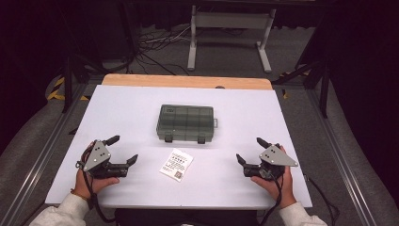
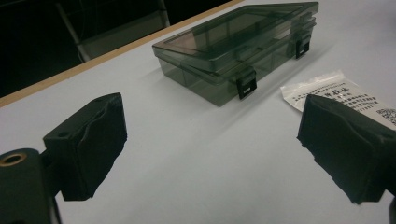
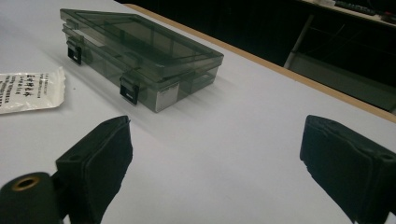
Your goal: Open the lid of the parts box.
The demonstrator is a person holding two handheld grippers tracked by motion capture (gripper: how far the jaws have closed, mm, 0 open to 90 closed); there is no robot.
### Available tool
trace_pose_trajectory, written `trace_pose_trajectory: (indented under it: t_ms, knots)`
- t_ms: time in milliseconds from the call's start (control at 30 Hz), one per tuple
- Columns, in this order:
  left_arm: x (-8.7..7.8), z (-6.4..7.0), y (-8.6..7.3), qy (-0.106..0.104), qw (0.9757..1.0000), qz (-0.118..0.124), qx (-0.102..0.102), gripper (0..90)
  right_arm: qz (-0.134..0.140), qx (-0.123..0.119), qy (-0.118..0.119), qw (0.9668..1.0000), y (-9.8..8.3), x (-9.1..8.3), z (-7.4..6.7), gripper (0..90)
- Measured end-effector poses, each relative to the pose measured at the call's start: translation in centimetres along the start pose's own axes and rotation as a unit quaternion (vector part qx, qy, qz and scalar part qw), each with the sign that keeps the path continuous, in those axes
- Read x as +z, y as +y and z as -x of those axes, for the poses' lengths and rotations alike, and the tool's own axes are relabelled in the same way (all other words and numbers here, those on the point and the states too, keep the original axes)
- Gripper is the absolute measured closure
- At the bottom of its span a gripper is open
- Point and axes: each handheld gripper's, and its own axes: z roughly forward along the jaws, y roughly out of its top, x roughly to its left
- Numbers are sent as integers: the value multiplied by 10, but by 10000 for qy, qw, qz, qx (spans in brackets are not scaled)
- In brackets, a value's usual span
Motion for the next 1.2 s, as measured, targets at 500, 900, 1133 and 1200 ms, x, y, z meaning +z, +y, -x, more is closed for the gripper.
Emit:
trace_pose_trajectory:
  t_ms: [500,900,1133,1200]
  knots:
    - [12,-1,1,-157,9994,-306,58,157,-298,47,208,9993,-3,13,-3,139]
    - [57,-3,17,-411,9962,-771,44,259,-717,-26,755,9946,12,49,-6,252]
    - [81,-6,23,-567,9939,-942,-40,296,-990,-11,948,9906,23,79,-9,319]
    - [88,-7,24,-583,9932,-1011,-56,306,-1018,32,1096,9887,27,88,-11,358]
